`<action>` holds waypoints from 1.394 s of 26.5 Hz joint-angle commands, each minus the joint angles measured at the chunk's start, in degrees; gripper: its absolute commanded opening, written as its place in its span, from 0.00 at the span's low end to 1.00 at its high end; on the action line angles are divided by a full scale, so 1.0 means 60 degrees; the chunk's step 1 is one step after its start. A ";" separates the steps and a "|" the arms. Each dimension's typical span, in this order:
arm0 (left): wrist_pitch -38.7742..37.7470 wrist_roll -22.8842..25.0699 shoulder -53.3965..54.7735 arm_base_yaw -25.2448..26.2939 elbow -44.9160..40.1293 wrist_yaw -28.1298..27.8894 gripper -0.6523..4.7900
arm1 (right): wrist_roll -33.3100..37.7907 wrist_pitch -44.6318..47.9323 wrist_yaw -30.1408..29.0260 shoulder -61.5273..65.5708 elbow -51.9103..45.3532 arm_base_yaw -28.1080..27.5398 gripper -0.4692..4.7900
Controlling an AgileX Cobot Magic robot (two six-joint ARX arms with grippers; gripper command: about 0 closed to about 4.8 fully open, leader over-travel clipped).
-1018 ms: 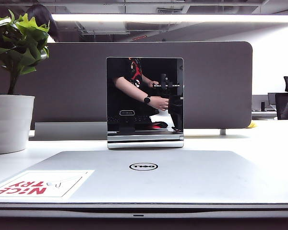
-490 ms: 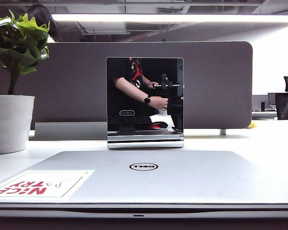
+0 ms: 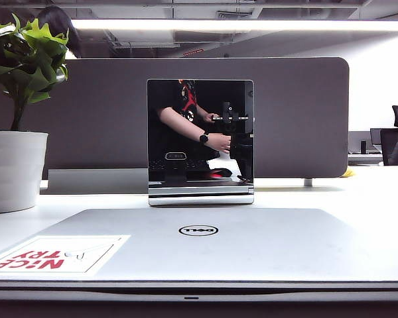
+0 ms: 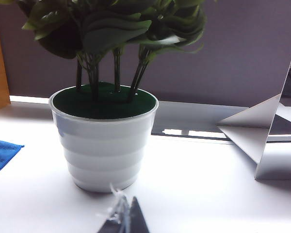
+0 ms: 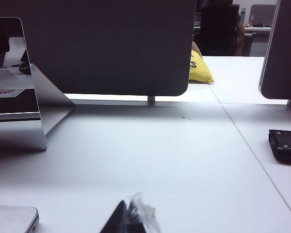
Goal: Close the laptop lid.
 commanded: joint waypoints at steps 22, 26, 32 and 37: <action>0.0077 0.0044 0.0007 0.0018 0.0011 0.0036 0.11 | 0.0040 0.0124 0.0481 -0.0007 -0.0015 0.0040 0.09; 0.0077 0.0044 0.0007 0.0018 0.0011 0.0040 0.11 | 0.0040 0.0124 0.0481 -0.0007 -0.0015 0.0040 0.09; 0.0077 0.0044 0.0007 0.0018 0.0011 0.0036 0.11 | 0.0040 0.0124 0.0481 -0.0007 -0.0015 0.0040 0.09; 0.0077 0.0044 0.0011 0.0018 0.0011 0.0036 0.11 | 0.0040 0.0124 0.0481 -0.0007 -0.0015 0.0040 0.09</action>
